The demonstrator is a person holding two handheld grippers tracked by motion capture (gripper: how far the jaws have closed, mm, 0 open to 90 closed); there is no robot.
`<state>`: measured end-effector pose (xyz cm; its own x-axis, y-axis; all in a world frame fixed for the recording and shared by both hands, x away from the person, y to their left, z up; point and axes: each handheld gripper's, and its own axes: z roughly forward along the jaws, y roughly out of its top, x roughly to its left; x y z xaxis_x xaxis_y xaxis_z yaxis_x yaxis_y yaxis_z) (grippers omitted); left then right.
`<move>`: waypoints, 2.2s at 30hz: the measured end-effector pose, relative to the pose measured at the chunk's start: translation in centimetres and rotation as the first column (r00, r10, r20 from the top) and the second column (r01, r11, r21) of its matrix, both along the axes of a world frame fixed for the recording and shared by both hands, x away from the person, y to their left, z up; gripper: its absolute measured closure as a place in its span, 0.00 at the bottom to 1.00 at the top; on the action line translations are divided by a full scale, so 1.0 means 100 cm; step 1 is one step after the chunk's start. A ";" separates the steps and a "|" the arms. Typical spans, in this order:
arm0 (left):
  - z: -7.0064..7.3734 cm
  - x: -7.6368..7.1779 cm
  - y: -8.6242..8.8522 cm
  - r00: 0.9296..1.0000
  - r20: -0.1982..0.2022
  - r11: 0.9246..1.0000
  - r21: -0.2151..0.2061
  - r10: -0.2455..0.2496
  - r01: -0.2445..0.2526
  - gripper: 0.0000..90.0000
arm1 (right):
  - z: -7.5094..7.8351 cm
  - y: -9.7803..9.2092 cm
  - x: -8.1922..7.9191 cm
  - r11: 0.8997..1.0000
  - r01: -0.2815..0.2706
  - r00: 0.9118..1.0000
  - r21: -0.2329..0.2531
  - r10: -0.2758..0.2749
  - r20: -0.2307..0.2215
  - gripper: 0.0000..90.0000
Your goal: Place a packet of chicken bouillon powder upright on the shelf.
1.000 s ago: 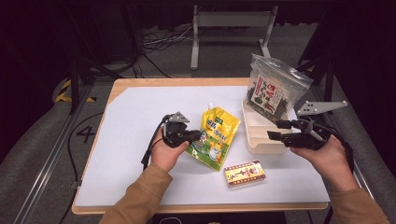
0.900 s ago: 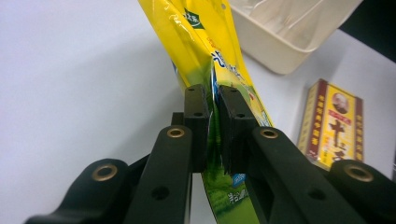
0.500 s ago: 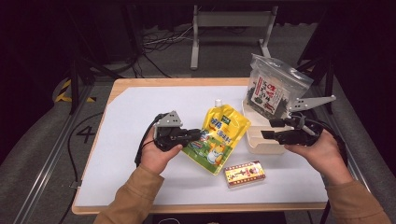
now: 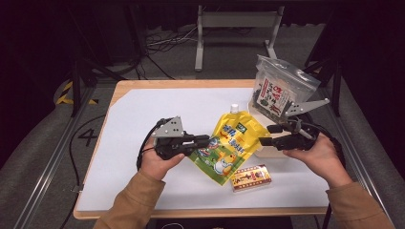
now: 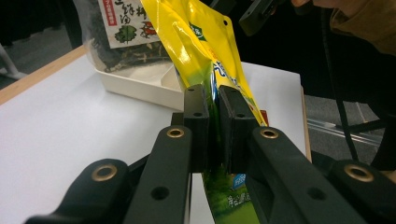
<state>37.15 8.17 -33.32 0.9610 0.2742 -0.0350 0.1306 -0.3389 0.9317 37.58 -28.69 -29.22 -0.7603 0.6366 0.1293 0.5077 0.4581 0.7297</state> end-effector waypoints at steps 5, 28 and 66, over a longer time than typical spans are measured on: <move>0.001 0.000 0.001 1.000 0.003 1.000 -0.015 -0.006 0.006 0.92 | -0.003 0.003 0.001 1.000 -0.013 1.000 0.008 0.013 -0.011 0.42; -0.001 -0.002 -0.001 0.999 0.013 0.997 -0.059 -0.051 0.052 0.92 | -0.016 0.027 0.009 0.990 -0.127 0.986 0.066 0.133 -0.098 0.62; -0.003 0.001 0.001 0.999 0.026 0.996 -0.086 -0.036 0.038 0.89 | 0.031 0.032 -0.007 0.981 -0.195 0.980 -0.007 0.194 -0.037 0.98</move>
<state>37.25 8.30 -33.57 0.9714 0.2352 -0.0331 0.0961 -0.2616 0.9604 36.90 -25.45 -26.11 -0.8648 0.4783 0.1528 0.4338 0.5585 0.7070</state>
